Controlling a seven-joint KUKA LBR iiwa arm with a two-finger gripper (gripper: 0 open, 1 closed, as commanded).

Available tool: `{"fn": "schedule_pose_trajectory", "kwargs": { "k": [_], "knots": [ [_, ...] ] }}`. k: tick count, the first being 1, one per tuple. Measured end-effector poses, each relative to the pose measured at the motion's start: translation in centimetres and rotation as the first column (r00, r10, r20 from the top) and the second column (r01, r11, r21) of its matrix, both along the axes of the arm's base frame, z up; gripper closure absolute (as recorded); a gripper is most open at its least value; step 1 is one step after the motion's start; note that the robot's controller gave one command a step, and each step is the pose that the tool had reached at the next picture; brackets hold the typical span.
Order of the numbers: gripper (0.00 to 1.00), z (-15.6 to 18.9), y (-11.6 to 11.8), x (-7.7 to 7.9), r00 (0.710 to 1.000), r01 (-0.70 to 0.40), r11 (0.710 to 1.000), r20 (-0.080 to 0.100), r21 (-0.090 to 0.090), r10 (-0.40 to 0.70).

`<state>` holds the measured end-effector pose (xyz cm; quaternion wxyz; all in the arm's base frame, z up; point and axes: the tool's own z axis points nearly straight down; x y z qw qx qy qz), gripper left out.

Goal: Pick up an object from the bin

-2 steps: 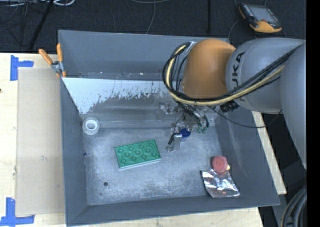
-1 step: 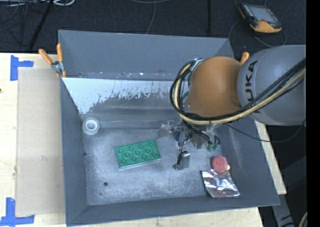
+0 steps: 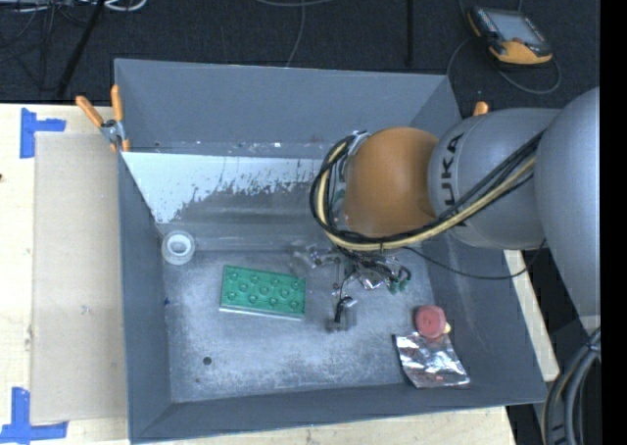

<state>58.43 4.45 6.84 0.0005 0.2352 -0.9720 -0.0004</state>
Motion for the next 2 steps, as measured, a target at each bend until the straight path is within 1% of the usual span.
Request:
{"fn": "schedule_pose_trajectory", "kwargs": {
  "k": [1, 2],
  "knots": [
    [1.00, 0.3, 0.0, 0.2, 1.000, 0.002, 1.000, 0.005, 0.001, -0.002],
    [1.00, 3.0, -0.2, -2.5, 0.958, -0.288, 0.958, 0.000, 0.000, 0.288]
  ]
}}
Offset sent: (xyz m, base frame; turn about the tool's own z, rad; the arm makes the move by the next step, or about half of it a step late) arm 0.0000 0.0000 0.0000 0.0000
